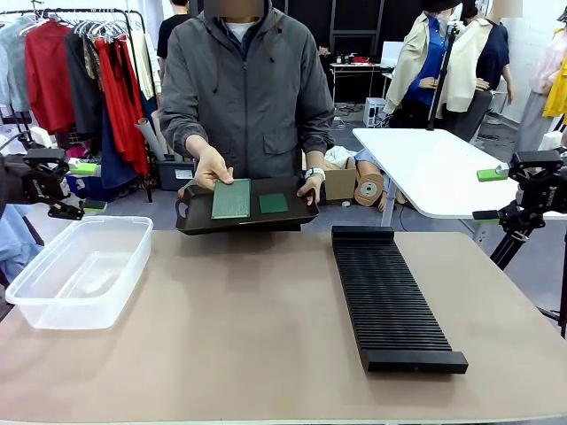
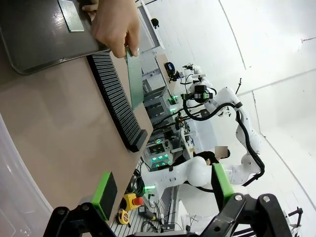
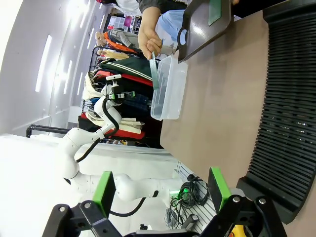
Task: Sort PCBs into racks and boxes based on the side picked up.
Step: Pick up the Blank PCB handed by the Human.
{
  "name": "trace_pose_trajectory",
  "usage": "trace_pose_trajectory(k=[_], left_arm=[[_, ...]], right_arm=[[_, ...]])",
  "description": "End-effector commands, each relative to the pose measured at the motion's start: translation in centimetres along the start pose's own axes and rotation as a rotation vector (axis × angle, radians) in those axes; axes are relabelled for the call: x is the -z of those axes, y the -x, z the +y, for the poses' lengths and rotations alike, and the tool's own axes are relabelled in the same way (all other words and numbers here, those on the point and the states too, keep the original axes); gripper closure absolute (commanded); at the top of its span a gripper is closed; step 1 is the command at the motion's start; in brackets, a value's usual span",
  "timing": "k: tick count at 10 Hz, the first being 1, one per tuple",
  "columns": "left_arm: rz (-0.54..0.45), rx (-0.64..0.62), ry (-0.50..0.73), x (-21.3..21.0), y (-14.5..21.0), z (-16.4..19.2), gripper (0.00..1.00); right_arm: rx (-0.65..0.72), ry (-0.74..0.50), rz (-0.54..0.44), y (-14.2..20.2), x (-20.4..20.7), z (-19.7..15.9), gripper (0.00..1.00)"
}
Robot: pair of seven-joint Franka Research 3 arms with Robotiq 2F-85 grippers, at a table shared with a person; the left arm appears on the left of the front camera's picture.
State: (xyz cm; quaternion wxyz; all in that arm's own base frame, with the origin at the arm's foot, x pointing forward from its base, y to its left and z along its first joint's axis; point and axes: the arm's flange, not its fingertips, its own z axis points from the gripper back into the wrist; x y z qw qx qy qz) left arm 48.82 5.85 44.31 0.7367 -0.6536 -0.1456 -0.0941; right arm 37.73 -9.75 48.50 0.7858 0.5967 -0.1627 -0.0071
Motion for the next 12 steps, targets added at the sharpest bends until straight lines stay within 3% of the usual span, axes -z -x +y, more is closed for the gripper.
trace_pose_trajectory(k=[1,6,10,12], left_arm=[[0.028,0.019,0.064,1.4,-2.2,2.1,0.0],[0.092,-0.022,0.151,6.2,-5.2,6.6,0.0],[0.095,-0.049,0.22,9.1,-5.9,9.2,0.0],[0.037,-0.017,0.19,10.8,-5.6,9.5,0.0]], right_arm=[[-0.004,-0.009,-0.018,0.3,0.2,0.3,0.0],[-0.004,-0.009,-0.018,0.3,0.2,0.3,0.0],[-0.004,-0.009,-0.018,0.3,0.2,0.3,0.0],[-0.004,-0.009,-0.018,0.3,0.2,0.3,0.0]])
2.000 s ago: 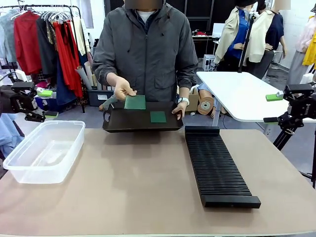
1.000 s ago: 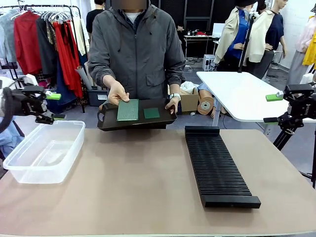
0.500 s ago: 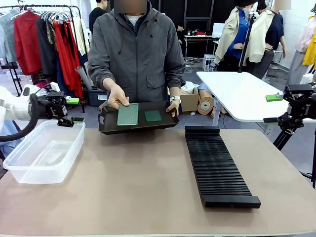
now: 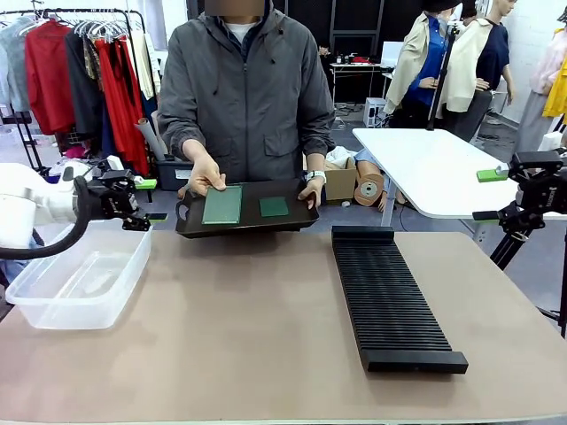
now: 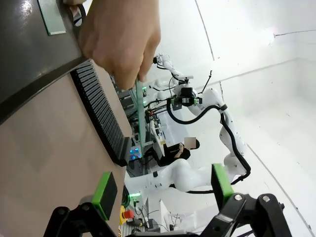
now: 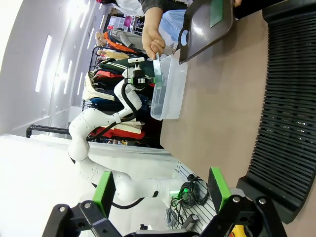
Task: Sort PCBs into racks and boxes based on the side picked up.
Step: Pick up the Blank PCB handed by the Human.
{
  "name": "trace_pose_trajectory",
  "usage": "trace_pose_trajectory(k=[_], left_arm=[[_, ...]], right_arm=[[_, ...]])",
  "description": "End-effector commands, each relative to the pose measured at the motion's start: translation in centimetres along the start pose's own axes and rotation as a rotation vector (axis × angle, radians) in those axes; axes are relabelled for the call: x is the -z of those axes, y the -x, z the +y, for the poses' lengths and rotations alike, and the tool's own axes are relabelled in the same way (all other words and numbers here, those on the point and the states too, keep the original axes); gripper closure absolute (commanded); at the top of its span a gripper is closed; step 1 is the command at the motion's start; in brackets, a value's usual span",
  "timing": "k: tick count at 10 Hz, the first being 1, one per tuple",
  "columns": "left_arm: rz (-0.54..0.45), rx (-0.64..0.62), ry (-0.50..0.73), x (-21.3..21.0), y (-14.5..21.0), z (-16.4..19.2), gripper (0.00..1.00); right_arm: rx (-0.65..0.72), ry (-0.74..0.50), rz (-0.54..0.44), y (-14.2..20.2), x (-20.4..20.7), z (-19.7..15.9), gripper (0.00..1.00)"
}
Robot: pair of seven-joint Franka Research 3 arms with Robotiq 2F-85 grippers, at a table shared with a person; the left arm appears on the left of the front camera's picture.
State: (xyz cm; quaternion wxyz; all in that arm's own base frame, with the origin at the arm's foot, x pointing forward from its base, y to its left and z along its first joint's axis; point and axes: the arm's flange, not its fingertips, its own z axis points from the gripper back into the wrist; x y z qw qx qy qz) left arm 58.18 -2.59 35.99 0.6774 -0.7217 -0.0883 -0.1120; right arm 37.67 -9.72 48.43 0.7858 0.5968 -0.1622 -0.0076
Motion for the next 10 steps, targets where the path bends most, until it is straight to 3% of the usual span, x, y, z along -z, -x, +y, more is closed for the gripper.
trace_pose_trajectory(k=[1,5,10], left_arm=[[-0.056,0.052,-0.018,1.7,0.1,0.1,0.0],[-0.085,0.058,-0.049,4.1,-0.5,1.8,0.0],[0.01,0.034,-0.03,7.5,-1.1,3.1,0.0]], right_arm=[[-0.006,-0.009,-0.018,0.2,0.1,0.3,0.0],[-0.006,-0.009,-0.018,0.2,0.1,0.3,0.0],[-0.006,-0.009,-0.018,0.2,0.1,0.3,0.0]])
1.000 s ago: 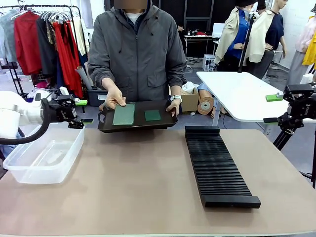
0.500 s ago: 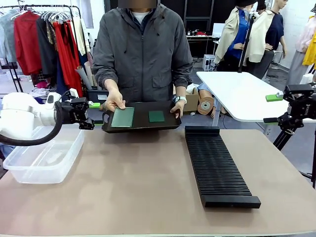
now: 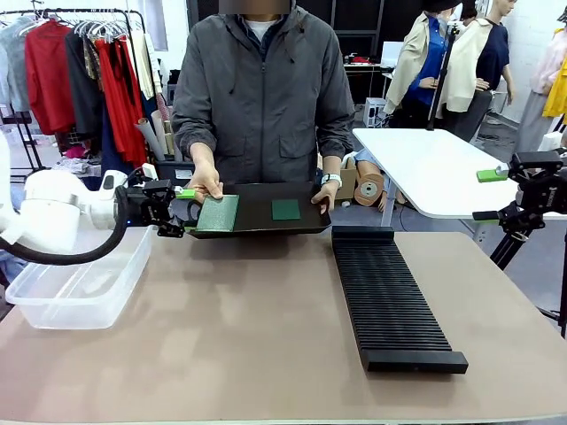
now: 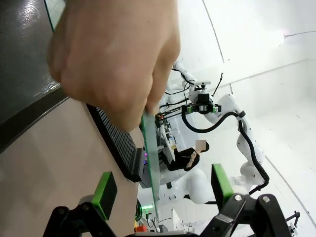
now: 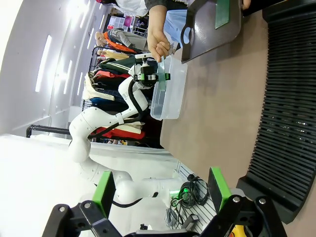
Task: Sort PCBs into racks and boxes based on the side picked up.
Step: Pick up the Blank PCB handed by the Human.
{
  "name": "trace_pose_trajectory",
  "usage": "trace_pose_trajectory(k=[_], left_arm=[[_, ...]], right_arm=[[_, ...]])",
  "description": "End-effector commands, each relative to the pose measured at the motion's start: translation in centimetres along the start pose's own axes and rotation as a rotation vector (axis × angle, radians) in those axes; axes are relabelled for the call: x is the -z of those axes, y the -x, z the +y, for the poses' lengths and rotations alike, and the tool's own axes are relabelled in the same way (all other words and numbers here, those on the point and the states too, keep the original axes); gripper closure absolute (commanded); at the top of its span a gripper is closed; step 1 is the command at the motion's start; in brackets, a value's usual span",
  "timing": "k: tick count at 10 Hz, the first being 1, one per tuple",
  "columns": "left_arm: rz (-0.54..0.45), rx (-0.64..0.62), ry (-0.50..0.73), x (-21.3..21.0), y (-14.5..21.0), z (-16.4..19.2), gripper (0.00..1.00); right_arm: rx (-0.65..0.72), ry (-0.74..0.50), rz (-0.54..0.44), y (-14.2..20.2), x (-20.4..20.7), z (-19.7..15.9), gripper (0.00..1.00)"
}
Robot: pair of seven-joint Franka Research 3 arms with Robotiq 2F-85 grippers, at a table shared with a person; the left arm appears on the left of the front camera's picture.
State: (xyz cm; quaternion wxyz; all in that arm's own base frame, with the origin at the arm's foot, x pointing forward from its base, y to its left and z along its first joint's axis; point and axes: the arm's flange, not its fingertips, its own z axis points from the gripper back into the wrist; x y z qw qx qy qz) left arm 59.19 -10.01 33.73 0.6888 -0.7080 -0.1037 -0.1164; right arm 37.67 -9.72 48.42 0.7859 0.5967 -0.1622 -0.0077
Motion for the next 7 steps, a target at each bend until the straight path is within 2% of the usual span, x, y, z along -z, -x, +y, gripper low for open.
trace_pose_trajectory(k=[1,5,6,7], left_arm=[[0.028,-0.001,0.005,0.6,-0.6,0.3,0.0],[0.03,0.025,-0.004,1.4,-1.3,0.9,0.0],[0.033,0.018,0.001,1.6,-1.4,1.1,0.05],[0.041,0.014,0.005,1.8,-1.6,1.3,0.18]], right_arm=[[-0.006,-0.009,-0.018,0.2,0.1,0.3,0.0],[-0.006,-0.009,-0.018,0.2,0.1,0.3,0.0],[-0.006,-0.009,-0.018,0.2,0.1,0.3,0.0],[-0.006,-0.009,-0.018,0.2,0.1,0.3,0.0]])
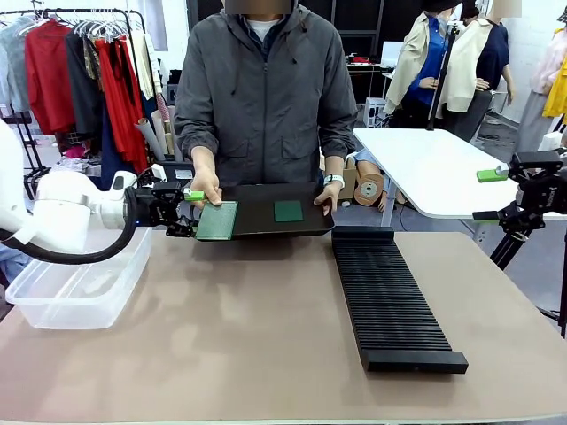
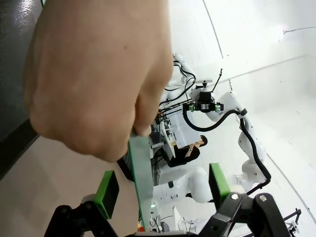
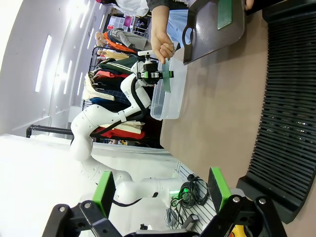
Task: Sort PCBs into racks and boxes based on the side picked up.
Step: Pick up the Blank PCB handed by the Human.
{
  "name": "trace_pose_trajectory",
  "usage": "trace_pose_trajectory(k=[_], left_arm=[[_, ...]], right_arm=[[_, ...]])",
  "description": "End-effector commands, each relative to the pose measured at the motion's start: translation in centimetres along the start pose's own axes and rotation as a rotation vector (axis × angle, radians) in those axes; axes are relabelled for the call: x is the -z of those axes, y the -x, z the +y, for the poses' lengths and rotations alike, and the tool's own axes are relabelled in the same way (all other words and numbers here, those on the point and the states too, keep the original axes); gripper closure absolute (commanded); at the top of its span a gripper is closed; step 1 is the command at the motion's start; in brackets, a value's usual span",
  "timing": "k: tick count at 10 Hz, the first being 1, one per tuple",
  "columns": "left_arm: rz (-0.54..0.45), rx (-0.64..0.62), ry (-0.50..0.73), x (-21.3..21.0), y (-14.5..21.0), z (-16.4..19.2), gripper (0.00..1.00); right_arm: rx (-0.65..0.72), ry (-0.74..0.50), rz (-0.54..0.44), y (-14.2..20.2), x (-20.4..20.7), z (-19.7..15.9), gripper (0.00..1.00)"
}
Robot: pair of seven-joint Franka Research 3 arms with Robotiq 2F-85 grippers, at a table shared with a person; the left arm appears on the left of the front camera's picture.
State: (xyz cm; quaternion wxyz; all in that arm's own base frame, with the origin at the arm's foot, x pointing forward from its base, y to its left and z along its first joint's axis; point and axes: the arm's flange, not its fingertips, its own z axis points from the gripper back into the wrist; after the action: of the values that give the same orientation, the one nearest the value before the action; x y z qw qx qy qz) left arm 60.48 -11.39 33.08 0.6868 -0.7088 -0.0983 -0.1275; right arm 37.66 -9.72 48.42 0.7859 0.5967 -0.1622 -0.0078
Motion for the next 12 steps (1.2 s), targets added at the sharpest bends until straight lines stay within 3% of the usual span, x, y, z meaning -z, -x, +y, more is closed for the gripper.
trace_pose_trajectory(k=[1,4,5,12], left_arm=[[0.022,-0.001,-0.001,0.52,-0.54,0.35,0.37],[0.027,-0.035,-0.003,0.72,-0.51,0.87,0.92],[0.027,-0.039,-0.002,0.74,-0.48,0.97,1.0],[0.062,-0.067,0.0,0.73,-0.37,0.91,1.0]], right_arm=[[-0.006,-0.009,-0.018,0.18,0.13,0.32,0.0],[-0.006,-0.009,-0.018,0.18,0.13,0.32,0.0],[-0.006,-0.009,-0.018,0.18,0.13,0.32,0.0],[-0.006,-0.009,-0.018,0.18,0.13,0.32,0.0]])
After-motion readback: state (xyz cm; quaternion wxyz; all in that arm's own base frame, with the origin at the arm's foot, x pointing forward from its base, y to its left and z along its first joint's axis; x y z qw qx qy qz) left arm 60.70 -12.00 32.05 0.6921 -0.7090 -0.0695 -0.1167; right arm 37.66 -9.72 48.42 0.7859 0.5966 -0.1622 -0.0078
